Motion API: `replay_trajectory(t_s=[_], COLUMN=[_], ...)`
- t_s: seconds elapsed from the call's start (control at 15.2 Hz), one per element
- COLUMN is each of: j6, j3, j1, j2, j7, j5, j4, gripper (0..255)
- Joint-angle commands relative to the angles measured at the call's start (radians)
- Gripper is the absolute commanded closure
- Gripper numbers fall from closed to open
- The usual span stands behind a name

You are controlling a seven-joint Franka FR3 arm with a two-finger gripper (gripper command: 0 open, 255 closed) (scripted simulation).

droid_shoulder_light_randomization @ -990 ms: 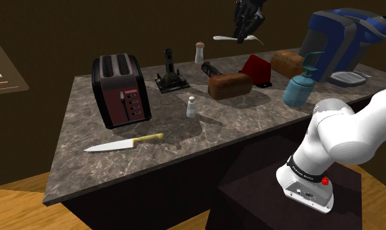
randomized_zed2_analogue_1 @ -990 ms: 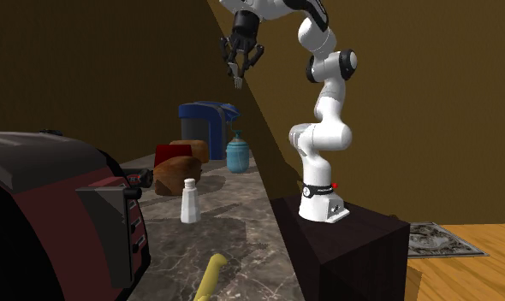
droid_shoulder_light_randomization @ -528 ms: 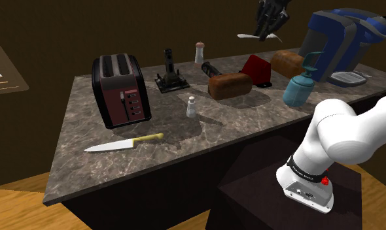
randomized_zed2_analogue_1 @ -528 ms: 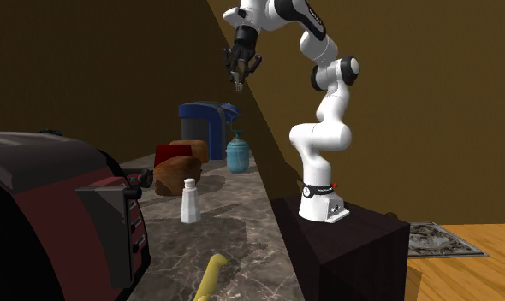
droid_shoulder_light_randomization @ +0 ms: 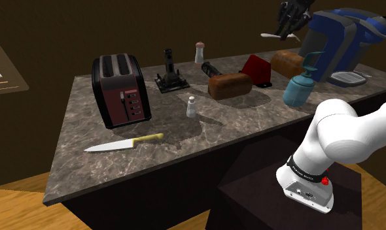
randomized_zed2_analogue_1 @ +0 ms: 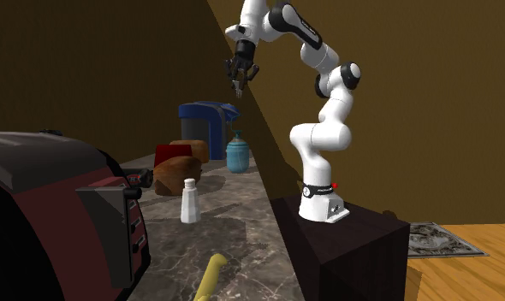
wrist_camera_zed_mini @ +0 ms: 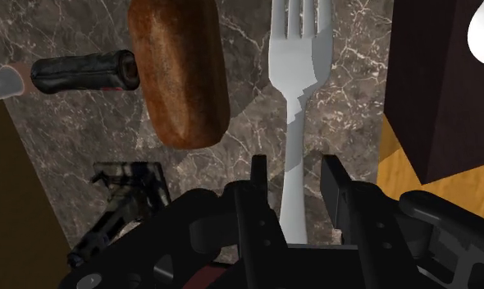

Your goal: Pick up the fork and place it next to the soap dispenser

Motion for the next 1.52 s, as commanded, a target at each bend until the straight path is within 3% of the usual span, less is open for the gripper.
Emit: replay_trajectory(t_s=[0.0, 0.79, 1.45], j6=[-0.026, -0.121, -0.179], j3=[-0.03, -0.252, -0.465], j1=[-0.013, -0.046, 0.008], j2=[-0.027, -0.081, -0.042], j7=[-0.043, -0.316, -0.557], j5=[-0.024, -0.181, -0.297], j4=[0.009, 0.143, 0.374], gripper=[255, 255, 255])
